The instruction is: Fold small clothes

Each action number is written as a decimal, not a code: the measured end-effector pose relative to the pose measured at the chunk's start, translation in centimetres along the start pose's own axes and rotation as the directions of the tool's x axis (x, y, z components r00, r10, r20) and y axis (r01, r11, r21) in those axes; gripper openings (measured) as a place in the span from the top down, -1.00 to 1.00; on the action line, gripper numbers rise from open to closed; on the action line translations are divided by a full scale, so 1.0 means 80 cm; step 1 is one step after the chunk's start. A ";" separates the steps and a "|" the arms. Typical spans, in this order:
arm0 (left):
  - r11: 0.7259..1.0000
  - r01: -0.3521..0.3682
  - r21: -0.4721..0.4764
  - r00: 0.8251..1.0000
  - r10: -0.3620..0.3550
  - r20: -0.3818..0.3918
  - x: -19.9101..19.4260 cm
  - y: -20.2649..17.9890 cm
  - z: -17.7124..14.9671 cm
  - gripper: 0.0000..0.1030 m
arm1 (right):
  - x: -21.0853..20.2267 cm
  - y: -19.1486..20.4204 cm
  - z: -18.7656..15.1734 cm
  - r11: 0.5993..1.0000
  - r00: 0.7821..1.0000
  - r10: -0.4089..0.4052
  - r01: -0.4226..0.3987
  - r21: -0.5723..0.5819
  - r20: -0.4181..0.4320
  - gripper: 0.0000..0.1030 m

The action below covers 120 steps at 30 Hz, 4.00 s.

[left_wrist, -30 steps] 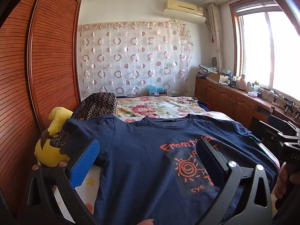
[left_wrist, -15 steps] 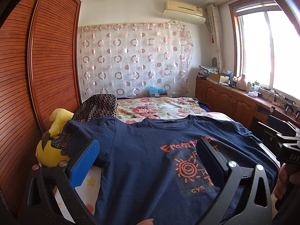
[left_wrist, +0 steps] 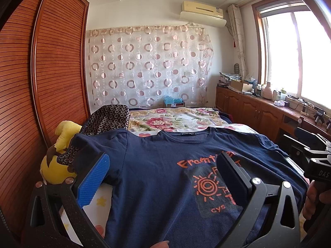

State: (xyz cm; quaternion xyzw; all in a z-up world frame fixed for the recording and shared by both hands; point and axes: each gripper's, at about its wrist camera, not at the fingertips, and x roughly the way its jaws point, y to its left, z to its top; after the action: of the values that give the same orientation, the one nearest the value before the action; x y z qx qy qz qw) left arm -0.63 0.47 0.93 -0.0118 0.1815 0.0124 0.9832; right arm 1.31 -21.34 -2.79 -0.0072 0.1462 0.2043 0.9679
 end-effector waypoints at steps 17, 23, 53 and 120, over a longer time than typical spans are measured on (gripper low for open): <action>1.000 -0.002 0.004 1.000 0.002 0.006 -0.002 0.001 0.004 -1.00 | -0.002 0.000 0.001 1.000 1.000 -0.002 0.002 -0.001 0.003 -1.00; 1.000 -0.002 0.005 1.000 0.002 0.008 -0.003 0.001 0.006 -1.00 | -0.002 0.000 0.002 1.000 1.000 -0.002 0.002 -0.001 0.005 -1.00; 0.999 -0.052 -0.006 0.993 0.051 -0.109 0.038 0.063 -0.002 -1.00 | 0.029 0.007 -0.010 0.997 0.995 0.069 -0.071 -0.023 -0.076 -1.00; 0.989 0.121 -0.082 0.956 -0.139 -0.258 0.129 0.182 0.040 0.95 | 0.096 0.014 0.011 0.953 0.937 0.231 -0.272 -0.132 -0.261 -1.00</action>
State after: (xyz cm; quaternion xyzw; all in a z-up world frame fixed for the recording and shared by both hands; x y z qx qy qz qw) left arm 9.71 15.29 -0.03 -0.0571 0.3085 -0.0481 0.9483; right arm 7.79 -17.21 -4.07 -0.0937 0.2455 0.3359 0.9045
